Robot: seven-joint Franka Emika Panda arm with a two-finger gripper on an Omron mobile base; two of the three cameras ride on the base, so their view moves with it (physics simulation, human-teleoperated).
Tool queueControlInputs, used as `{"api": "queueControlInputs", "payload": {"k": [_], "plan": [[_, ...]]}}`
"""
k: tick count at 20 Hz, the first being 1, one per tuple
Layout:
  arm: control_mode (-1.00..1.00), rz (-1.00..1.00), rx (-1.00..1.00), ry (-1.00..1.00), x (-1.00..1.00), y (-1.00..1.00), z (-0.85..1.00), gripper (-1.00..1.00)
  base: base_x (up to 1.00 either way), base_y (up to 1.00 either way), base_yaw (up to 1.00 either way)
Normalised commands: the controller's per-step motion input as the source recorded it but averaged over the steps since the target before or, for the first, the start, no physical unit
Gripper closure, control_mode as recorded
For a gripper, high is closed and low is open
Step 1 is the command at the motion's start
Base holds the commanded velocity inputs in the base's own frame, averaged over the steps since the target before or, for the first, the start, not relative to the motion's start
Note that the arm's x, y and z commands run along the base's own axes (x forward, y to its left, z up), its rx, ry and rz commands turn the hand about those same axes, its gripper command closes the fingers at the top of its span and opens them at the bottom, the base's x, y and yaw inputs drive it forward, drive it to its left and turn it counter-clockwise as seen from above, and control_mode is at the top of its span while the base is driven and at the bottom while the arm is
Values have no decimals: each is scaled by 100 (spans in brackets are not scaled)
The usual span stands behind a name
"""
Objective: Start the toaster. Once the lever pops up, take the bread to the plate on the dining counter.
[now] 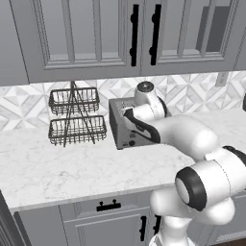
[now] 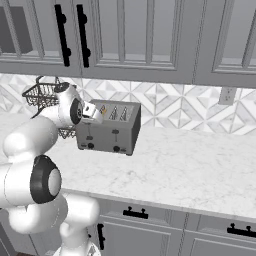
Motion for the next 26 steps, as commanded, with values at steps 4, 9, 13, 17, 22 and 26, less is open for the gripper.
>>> {"api": "queueControlInputs", "payload": {"k": [4,9,13,17,22,26], "plan": [[-100,0,-8,-9,-56,-18,34,100,0,0,0],[-100,2,-6,-12,-24,-6,36,100,0,0,0],[-100,0,0,0,0,0,33,-100,0,0,0],[-100,0,9,4,0,-1,39,-100,0,0,0],[-100,5,1,-8,0,0,5,-100,0,0,0],[-100,2,-3,-27,0,0,-18,-100,0,0,0]]}}
